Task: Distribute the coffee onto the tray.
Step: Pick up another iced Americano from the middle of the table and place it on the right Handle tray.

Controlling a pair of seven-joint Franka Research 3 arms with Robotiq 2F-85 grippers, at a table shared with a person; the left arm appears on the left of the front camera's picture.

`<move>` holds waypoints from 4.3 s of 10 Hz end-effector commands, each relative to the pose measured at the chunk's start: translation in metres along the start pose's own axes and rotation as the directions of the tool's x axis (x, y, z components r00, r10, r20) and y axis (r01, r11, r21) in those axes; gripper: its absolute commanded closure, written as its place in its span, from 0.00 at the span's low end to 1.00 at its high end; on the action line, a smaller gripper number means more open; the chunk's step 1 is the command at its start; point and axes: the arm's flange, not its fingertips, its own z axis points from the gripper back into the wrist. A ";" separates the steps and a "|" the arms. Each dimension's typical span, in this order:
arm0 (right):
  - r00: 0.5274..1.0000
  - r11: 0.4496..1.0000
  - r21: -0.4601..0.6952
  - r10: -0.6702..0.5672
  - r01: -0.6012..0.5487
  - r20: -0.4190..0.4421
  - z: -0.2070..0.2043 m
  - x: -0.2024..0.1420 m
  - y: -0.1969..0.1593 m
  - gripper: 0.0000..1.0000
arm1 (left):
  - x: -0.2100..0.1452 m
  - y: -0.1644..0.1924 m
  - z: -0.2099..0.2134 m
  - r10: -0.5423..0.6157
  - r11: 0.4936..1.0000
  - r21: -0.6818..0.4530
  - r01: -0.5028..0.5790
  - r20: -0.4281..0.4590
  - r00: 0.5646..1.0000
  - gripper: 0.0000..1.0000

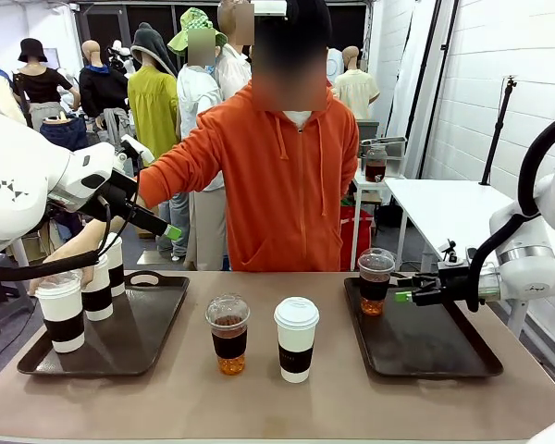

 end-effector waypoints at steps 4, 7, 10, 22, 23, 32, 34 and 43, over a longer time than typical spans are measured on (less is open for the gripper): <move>0.999 0.997 0.076 0.005 -0.001 -0.050 -0.008 0.008 0.062 0.00 | -0.001 0.001 0.000 0.005 1.000 -0.011 -0.005 0.001 1.000 0.00; 0.998 0.994 0.097 0.062 -0.059 -0.032 -0.021 0.006 0.083 0.00 | -0.001 0.001 0.000 0.005 1.000 -0.011 -0.005 0.001 1.000 0.00; 0.995 0.988 0.126 0.097 -0.094 -0.019 -0.036 0.003 0.094 0.00 | -0.001 0.001 0.000 0.005 1.000 -0.011 -0.005 0.001 1.000 0.00; 0.989 0.954 0.264 0.123 -0.142 0.088 -0.070 -0.020 0.110 0.00 | -0.001 0.001 0.000 0.005 1.000 -0.011 -0.005 0.001 1.000 0.00; 0.986 0.950 0.270 0.137 -0.159 0.095 -0.070 -0.021 0.109 0.00 | -0.001 0.001 0.000 0.005 1.000 -0.011 -0.005 0.001 1.000 0.00; 0.988 0.949 0.278 0.127 -0.147 0.089 -0.071 -0.022 0.110 0.00 | -0.001 0.001 0.000 0.005 1.000 -0.011 -0.005 0.001 1.000 0.00; 0.988 0.949 0.278 0.127 -0.147 0.089 -0.071 -0.022 0.110 0.00 | -0.001 0.001 0.000 0.005 1.000 -0.011 -0.005 0.001 1.000 0.00; 0.988 0.949 0.278 0.127 -0.147 0.089 -0.071 -0.022 0.110 0.00 | -0.001 0.001 0.000 0.005 1.000 -0.011 -0.005 0.001 1.000 0.00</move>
